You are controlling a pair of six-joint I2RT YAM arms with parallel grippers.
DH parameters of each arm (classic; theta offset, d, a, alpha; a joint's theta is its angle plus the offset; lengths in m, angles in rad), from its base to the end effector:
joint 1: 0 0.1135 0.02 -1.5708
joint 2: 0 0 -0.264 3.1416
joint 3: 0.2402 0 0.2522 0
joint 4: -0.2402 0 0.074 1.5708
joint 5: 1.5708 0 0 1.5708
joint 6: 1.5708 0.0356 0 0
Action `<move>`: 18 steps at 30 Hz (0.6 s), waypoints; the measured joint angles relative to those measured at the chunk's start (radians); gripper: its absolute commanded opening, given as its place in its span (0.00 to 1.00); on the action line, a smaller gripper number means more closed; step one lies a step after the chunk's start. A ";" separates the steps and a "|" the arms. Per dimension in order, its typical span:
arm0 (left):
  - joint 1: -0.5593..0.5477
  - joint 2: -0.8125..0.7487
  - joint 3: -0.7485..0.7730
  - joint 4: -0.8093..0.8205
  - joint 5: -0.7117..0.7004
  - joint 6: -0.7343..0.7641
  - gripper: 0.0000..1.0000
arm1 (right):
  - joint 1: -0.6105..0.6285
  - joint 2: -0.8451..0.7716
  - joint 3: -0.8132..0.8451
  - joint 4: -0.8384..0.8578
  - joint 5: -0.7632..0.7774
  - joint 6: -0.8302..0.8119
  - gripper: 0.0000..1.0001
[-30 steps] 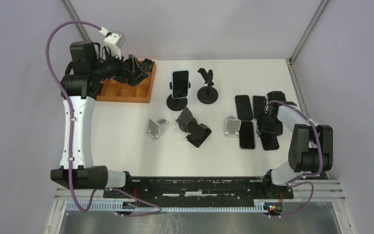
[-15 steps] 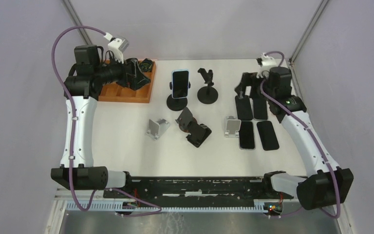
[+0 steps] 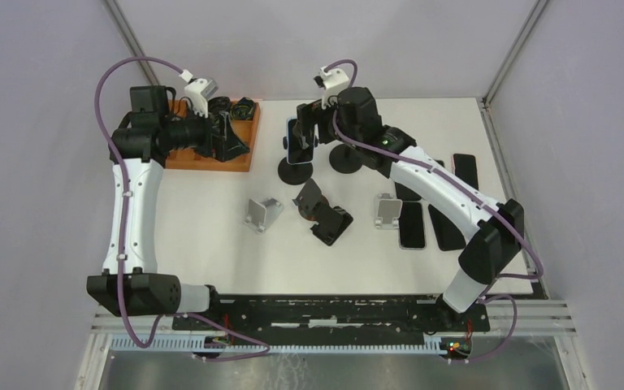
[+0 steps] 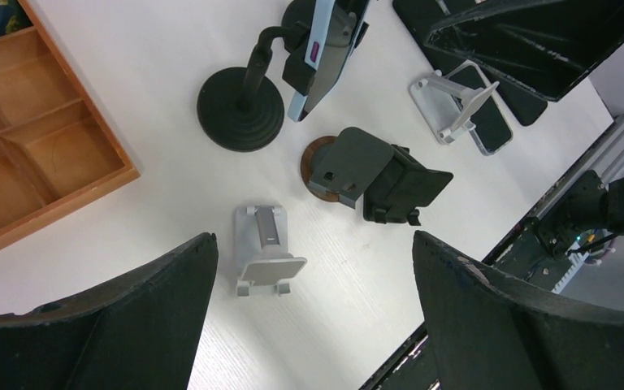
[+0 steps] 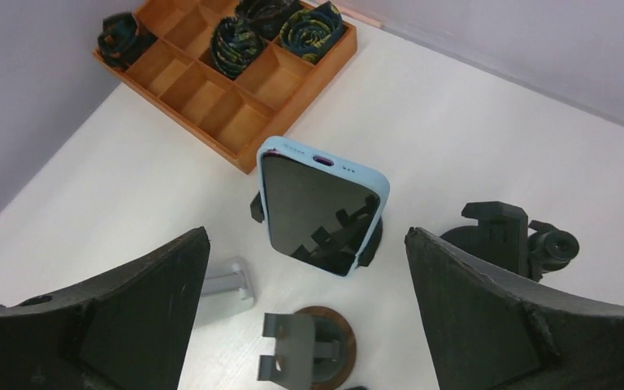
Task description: Remove the phone from the phone stand
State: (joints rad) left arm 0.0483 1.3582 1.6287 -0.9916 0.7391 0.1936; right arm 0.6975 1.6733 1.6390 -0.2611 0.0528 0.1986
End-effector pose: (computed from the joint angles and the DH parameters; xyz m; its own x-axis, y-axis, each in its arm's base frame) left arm 0.2605 -0.0114 0.4286 -0.5568 0.1155 -0.8226 0.5878 0.7545 -0.2919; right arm 0.3068 0.2546 0.3958 -0.3377 -0.0259 -0.9409 -0.5468 0.8190 0.1737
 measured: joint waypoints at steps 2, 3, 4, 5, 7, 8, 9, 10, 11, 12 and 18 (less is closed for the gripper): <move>0.014 0.001 0.000 -0.016 0.005 0.014 0.95 | 0.006 0.005 -0.016 0.036 0.009 0.045 0.98; 0.019 0.001 0.000 -0.023 0.005 0.024 0.95 | -0.002 -0.011 -0.053 0.093 0.007 0.072 0.98; 0.024 0.002 0.000 -0.027 0.006 0.029 0.95 | -0.011 -0.032 -0.099 0.147 0.004 0.094 0.98; 0.029 0.002 0.000 -0.031 0.007 0.034 0.95 | -0.020 -0.055 -0.143 0.181 0.001 0.113 0.98; 0.036 0.002 0.000 -0.034 0.013 0.040 0.96 | -0.021 -0.052 -0.120 0.140 0.051 0.128 0.98; 0.038 0.002 0.000 -0.034 0.017 0.041 0.96 | -0.010 -0.016 -0.040 0.076 0.117 0.127 0.98; 0.040 0.002 0.000 -0.035 0.021 0.042 0.96 | 0.011 0.029 0.050 0.034 0.180 0.124 0.98; 0.041 0.002 0.000 -0.036 0.024 0.041 0.97 | 0.044 0.080 0.151 0.007 0.258 0.118 0.98; 0.042 0.003 0.000 -0.036 0.024 0.041 0.97 | 0.076 0.110 0.204 0.004 0.310 0.113 0.98; 0.042 0.004 0.000 -0.036 0.024 0.041 0.99 | 0.119 0.125 0.232 0.005 0.364 0.109 0.98; 0.047 0.006 0.000 -0.037 0.022 0.041 1.00 | 0.278 0.156 0.227 -0.031 0.533 0.129 0.98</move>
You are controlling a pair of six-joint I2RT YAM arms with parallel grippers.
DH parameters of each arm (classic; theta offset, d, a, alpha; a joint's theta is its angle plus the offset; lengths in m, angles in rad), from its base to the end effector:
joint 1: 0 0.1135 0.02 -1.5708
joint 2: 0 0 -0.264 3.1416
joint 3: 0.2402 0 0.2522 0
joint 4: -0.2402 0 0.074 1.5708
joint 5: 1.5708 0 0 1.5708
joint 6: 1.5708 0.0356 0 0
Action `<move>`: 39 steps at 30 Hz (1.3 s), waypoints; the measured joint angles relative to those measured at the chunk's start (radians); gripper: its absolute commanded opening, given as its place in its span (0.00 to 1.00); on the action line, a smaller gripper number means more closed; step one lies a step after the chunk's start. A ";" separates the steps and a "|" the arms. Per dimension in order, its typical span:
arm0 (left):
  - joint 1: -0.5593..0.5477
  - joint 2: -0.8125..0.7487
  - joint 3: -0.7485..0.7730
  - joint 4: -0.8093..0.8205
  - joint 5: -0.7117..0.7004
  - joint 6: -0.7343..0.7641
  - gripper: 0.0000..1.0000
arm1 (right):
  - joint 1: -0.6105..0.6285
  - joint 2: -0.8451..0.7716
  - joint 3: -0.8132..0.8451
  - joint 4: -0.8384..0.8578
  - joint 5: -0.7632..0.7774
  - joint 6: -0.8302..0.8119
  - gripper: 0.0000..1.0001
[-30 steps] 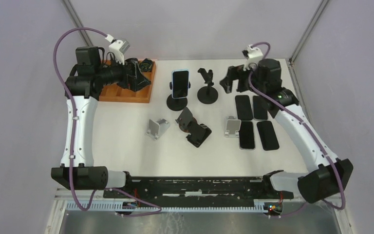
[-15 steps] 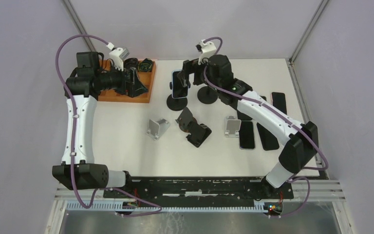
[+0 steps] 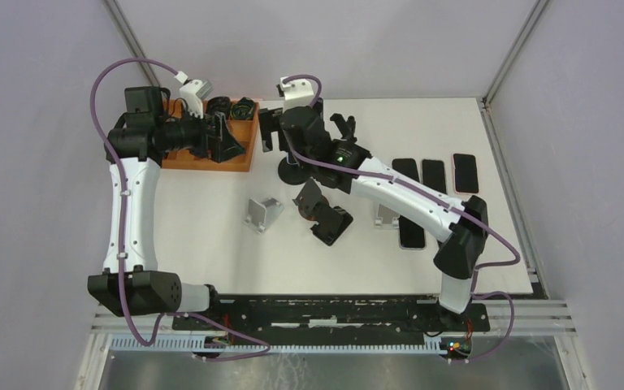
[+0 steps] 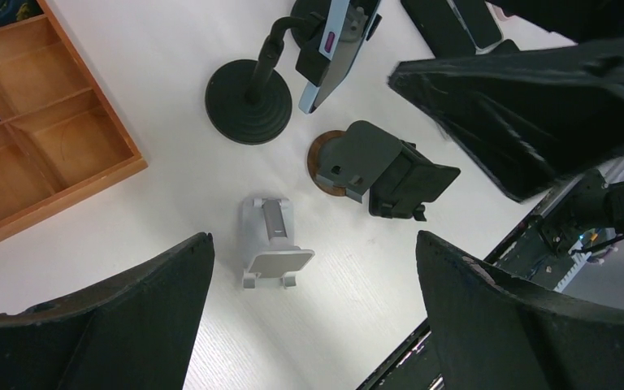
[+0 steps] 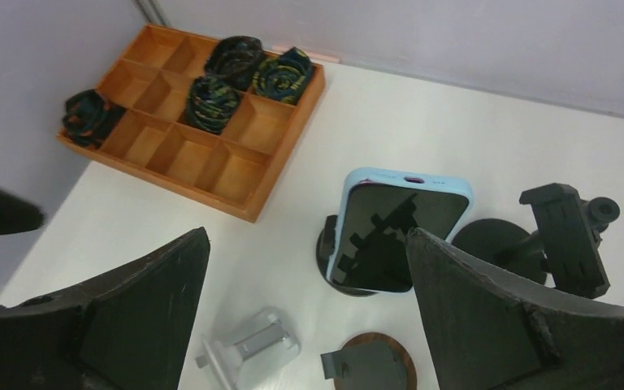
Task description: Remove the phone from the phone stand
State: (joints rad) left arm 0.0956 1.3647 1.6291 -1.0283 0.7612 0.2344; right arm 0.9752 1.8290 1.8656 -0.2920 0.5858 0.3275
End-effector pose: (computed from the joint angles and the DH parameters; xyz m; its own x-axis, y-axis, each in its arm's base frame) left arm 0.2600 0.0003 0.4248 -0.5706 0.1142 -0.8132 0.5750 0.7626 -0.2964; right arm 0.2577 0.3452 0.4115 -0.2595 0.0948 -0.9611 -0.3234 0.9292 0.1790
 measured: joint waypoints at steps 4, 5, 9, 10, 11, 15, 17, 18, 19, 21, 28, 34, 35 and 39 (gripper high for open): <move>0.001 0.000 0.005 -0.011 -0.002 0.000 1.00 | -0.013 0.071 0.026 -0.030 0.049 0.017 0.98; 0.001 0.000 0.008 -0.016 -0.003 0.000 1.00 | -0.016 0.096 0.043 -0.043 0.063 0.021 0.98; 0.001 -0.001 0.014 -0.018 -0.003 0.000 1.00 | -0.023 0.150 0.061 -0.079 0.123 0.037 0.98; 0.001 -0.001 0.014 -0.019 -0.003 0.000 1.00 | -0.021 0.155 0.061 -0.087 0.135 0.040 0.97; 0.001 -0.001 0.014 -0.019 -0.003 0.001 1.00 | -0.019 0.160 0.061 -0.091 0.150 0.043 0.96; 0.001 -0.001 0.016 -0.019 0.000 0.001 1.00 | -0.015 0.190 0.089 -0.093 0.212 0.051 0.93; 0.001 -0.001 0.016 -0.020 0.001 0.002 1.00 | -0.015 0.211 0.108 -0.085 0.241 0.051 0.92; 0.001 -0.001 0.016 -0.021 0.002 0.002 1.00 | -0.015 0.220 0.112 -0.077 0.258 0.050 0.91; 0.001 -0.001 0.016 -0.022 0.002 0.003 1.00 | -0.015 0.227 0.113 -0.073 0.269 0.050 0.91; 0.001 -0.001 0.016 -0.025 0.002 0.006 1.00 | -0.015 0.242 0.113 -0.061 0.297 0.046 0.89; 0.001 -0.001 0.016 -0.031 0.003 0.011 1.00 | -0.021 0.269 0.113 -0.056 0.375 0.048 0.63; 0.001 0.000 0.015 -0.026 0.003 0.011 1.00 | -0.021 0.261 0.066 0.029 0.410 0.014 0.40; 0.002 0.000 0.014 -0.019 0.002 0.011 1.00 | -0.021 0.254 0.051 0.044 0.414 0.006 0.38; 0.002 0.000 -0.017 0.015 -0.001 0.011 1.00 | -0.023 0.241 0.021 0.077 0.420 -0.014 0.50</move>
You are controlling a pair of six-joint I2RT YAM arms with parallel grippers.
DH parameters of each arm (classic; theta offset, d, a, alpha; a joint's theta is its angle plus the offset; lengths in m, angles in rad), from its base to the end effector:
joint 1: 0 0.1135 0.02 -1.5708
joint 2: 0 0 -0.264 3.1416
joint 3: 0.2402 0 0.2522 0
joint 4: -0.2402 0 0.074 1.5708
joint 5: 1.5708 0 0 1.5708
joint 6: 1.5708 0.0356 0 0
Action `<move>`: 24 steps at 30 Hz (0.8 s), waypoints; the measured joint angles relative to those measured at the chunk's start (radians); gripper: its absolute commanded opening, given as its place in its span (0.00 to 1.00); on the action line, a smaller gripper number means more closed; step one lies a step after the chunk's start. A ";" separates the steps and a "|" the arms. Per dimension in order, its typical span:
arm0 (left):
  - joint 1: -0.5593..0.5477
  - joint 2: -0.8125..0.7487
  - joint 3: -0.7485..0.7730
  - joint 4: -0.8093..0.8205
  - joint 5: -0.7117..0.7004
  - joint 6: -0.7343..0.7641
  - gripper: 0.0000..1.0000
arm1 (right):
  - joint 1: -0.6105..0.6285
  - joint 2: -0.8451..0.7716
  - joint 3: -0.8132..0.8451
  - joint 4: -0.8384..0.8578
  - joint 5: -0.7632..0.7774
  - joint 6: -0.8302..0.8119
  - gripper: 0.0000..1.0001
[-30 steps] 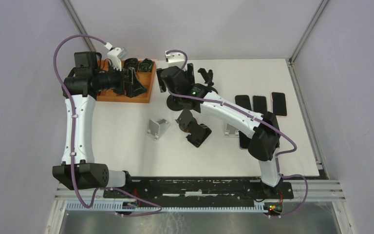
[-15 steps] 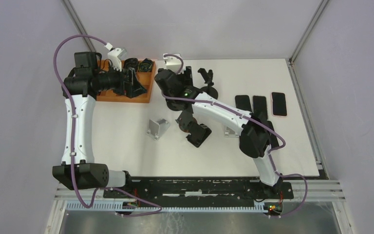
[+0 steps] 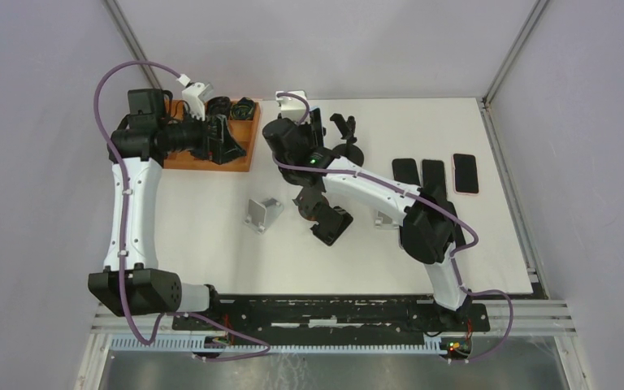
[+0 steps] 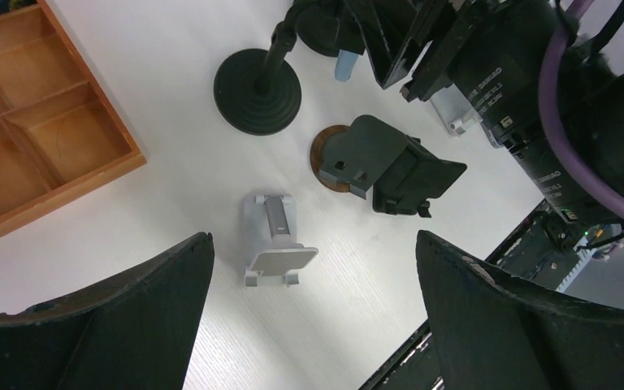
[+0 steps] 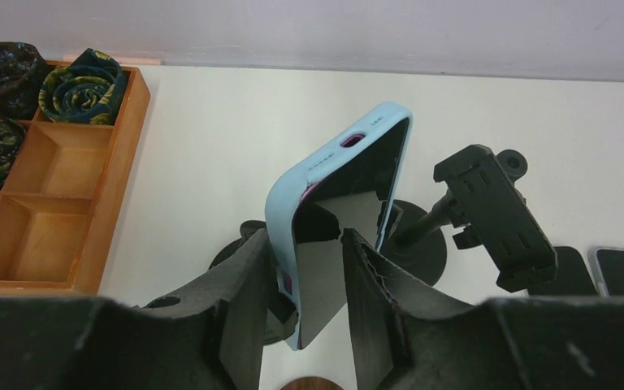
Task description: Remove the phone from the phone stand
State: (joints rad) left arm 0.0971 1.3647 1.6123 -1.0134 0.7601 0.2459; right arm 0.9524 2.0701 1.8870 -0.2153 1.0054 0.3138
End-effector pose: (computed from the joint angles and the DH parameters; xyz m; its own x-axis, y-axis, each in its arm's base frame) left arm 0.2618 0.0009 0.4209 -0.5659 0.1222 -0.8154 0.5792 0.7627 -0.2877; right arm 0.3051 0.3769 0.3236 -0.2094 -0.0091 -0.9778 0.0834 0.9962 -0.0271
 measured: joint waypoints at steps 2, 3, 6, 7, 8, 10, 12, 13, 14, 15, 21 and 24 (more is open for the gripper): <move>0.000 0.000 -0.019 0.002 -0.002 0.000 1.00 | 0.000 0.000 -0.001 0.007 0.001 -0.005 0.54; 0.000 0.001 -0.028 0.002 -0.002 0.001 1.00 | -0.002 0.000 -0.001 0.009 0.002 -0.008 0.55; 0.000 0.001 -0.035 0.003 -0.002 0.002 1.00 | -0.006 0.000 -0.001 0.007 0.005 -0.008 0.59; 0.000 0.001 -0.035 0.005 -0.001 0.002 1.00 | -0.008 0.000 -0.001 0.005 0.006 -0.008 0.59; 0.000 0.001 -0.035 0.007 0.000 0.003 1.00 | -0.010 0.000 -0.001 0.004 0.008 -0.007 0.59; 0.000 0.001 -0.035 0.010 0.000 0.003 1.00 | -0.015 0.002 -0.001 0.003 0.009 -0.005 0.57; 0.000 0.001 -0.035 0.011 0.002 0.005 1.00 | -0.026 0.004 -0.001 -0.003 0.006 0.000 0.53; 0.000 0.001 -0.035 0.012 0.002 0.007 1.00 | -0.032 0.005 -0.001 -0.006 0.001 0.005 0.52; 0.000 0.001 -0.035 0.013 0.002 0.010 1.00 | -0.040 0.006 -0.001 -0.008 -0.007 0.012 0.51; 0.000 0.001 -0.035 0.013 0.002 0.011 1.00 | -0.047 0.006 -0.001 -0.011 -0.014 0.017 0.49; 0.000 0.001 -0.043 0.016 0.010 0.014 1.00 | -0.078 0.006 0.002 -0.013 -0.032 0.009 0.20; 0.000 0.001 -0.060 0.016 0.014 0.026 1.00 | -0.087 0.007 0.003 -0.021 -0.039 -0.003 0.06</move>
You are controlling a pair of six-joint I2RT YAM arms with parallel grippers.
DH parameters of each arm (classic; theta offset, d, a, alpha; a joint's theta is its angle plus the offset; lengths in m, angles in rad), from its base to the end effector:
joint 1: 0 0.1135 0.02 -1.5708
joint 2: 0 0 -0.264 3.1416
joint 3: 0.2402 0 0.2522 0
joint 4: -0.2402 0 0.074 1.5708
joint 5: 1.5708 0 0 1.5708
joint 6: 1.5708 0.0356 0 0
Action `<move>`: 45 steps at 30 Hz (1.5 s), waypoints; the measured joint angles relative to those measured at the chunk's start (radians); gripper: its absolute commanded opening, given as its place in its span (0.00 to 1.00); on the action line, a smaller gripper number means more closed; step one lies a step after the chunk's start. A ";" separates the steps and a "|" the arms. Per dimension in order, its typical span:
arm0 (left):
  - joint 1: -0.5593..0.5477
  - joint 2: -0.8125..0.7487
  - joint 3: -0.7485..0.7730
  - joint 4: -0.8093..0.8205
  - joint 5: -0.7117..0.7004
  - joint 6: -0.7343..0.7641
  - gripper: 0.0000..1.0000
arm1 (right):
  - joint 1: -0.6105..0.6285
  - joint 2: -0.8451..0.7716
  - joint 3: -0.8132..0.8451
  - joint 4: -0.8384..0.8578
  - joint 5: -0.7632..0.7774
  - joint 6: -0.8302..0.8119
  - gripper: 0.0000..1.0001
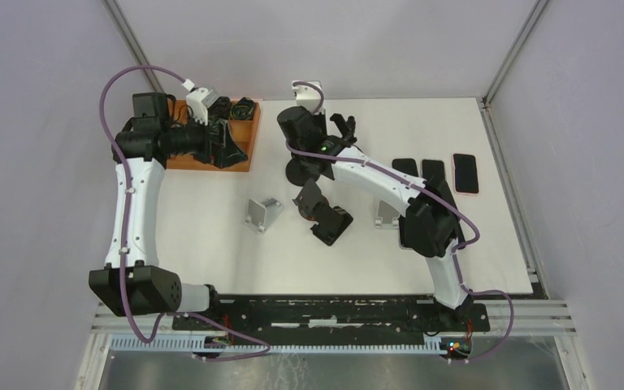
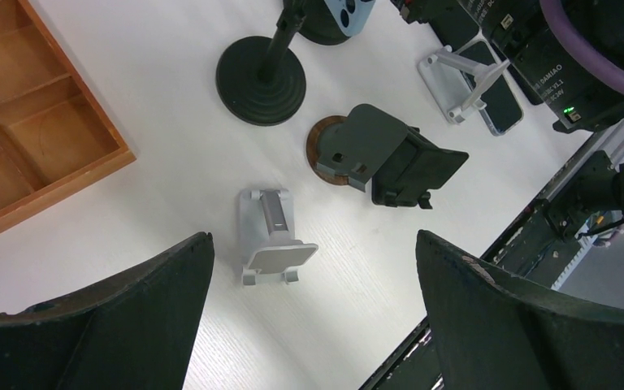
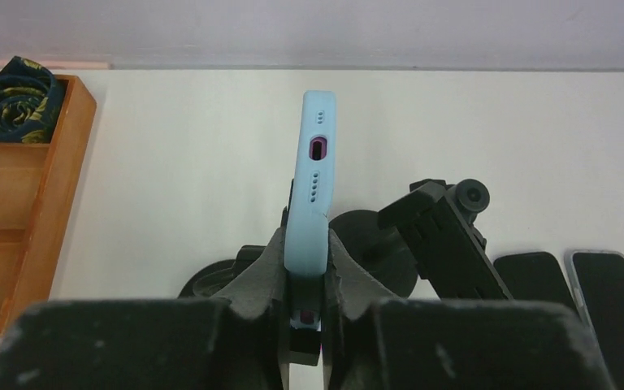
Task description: Remove the phone from the phone stand
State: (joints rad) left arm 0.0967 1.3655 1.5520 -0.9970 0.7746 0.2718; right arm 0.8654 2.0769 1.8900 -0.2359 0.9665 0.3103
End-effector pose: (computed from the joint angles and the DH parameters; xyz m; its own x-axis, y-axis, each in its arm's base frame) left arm 0.2655 0.0007 0.4043 -0.5845 0.1361 -0.7999 0.5893 0.7489 -0.3032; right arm 0.3372 0.3508 0.3192 -0.2368 -0.0105 -0.9715 0.1326 0.9902 -0.0431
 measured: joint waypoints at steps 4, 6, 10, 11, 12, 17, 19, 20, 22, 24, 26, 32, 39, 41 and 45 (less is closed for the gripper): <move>0.000 0.000 -0.018 0.000 0.018 0.019 0.99 | -0.002 0.000 0.000 -0.005 -0.030 -0.001 0.00; -0.002 0.000 -0.028 0.002 0.024 0.032 0.98 | 0.000 -0.002 0.000 0.002 -0.055 -0.002 0.00; -0.019 0.000 -0.049 0.006 0.027 0.051 0.95 | 0.001 -0.035 -0.024 0.011 -0.151 -0.002 0.00; -0.029 0.000 -0.052 0.008 0.029 0.056 0.95 | 0.003 -0.046 -0.030 0.010 -0.177 -0.002 0.00; -0.041 0.000 -0.053 0.010 0.029 0.061 0.95 | 0.006 -0.061 -0.037 0.009 -0.210 0.000 0.00; -0.094 0.000 -0.053 0.027 0.041 0.075 0.93 | 0.025 -0.200 -0.126 0.032 -0.360 0.026 0.00; -0.118 0.000 -0.053 0.028 0.042 0.080 0.92 | 0.031 -0.269 -0.175 0.059 -0.409 0.047 0.00; -0.130 0.000 -0.053 0.029 0.042 0.082 0.91 | 0.032 -0.305 -0.197 0.069 -0.436 0.061 0.00; -0.152 0.000 -0.053 0.029 0.041 0.084 0.89 | 0.033 -0.356 -0.218 0.082 -0.478 0.084 0.00; -0.181 0.000 -0.053 0.033 0.033 0.095 0.88 | 0.032 -0.387 -0.219 0.093 -0.517 0.107 0.00; -0.202 0.000 -0.054 0.039 0.017 0.105 0.86 | 0.031 -0.403 -0.219 0.110 -0.553 0.129 0.00; -0.226 -0.002 -0.054 0.059 0.001 0.125 0.62 | 0.028 -0.414 -0.231 0.123 -0.655 0.212 0.00; -0.238 -0.007 -0.062 0.050 -0.010 0.157 0.18 | 0.029 -0.447 -0.335 0.148 -0.722 0.293 0.00; -0.245 -0.010 -0.071 0.053 -0.013 0.171 0.14 | 0.026 -0.456 -0.365 0.171 -0.736 0.322 0.00; -0.247 -0.015 -0.082 0.050 -0.014 0.175 0.05 | 0.023 -0.468 -0.404 0.206 -0.754 0.362 0.00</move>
State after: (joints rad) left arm -0.1501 1.3506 1.4696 -0.9470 0.7609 0.4469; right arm 0.8879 1.6085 1.4857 -0.0296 0.2127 0.6724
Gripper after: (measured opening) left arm 0.273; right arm 0.186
